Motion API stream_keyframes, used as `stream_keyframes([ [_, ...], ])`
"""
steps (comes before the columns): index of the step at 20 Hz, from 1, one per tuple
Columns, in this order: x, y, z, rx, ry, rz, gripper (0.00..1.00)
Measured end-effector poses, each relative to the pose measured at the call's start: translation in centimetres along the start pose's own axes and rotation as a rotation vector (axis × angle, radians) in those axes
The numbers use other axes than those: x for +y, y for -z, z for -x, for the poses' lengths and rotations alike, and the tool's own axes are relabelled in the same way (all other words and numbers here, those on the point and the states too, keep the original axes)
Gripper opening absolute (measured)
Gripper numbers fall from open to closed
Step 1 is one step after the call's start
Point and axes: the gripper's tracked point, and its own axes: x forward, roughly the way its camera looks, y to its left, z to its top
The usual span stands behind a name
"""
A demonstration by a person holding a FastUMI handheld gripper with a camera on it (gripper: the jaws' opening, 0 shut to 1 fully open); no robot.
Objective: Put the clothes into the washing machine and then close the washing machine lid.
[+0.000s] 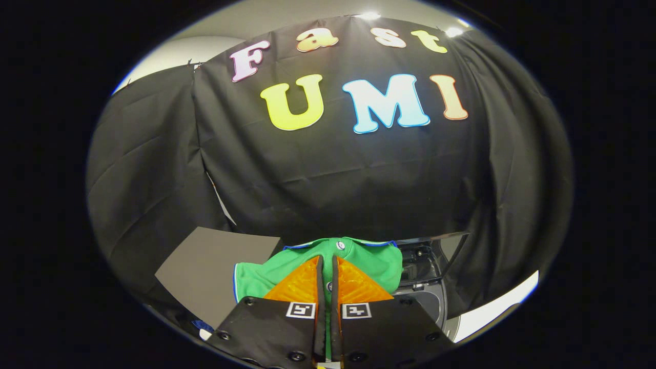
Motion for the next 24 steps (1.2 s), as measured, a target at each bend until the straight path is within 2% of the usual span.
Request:
stream_keyframes([
  [6, -2.2, 0.8, -0.6, 0.002, 0.025, 0.011, 0.05],
  [9, -2.6, 1.9, -1.0, 0.023, 0.041, 0.056, 0.05],
  [24, -5.8, 7.5, -4.8, 0.105, 0.012, 0.064, 0.05],
])
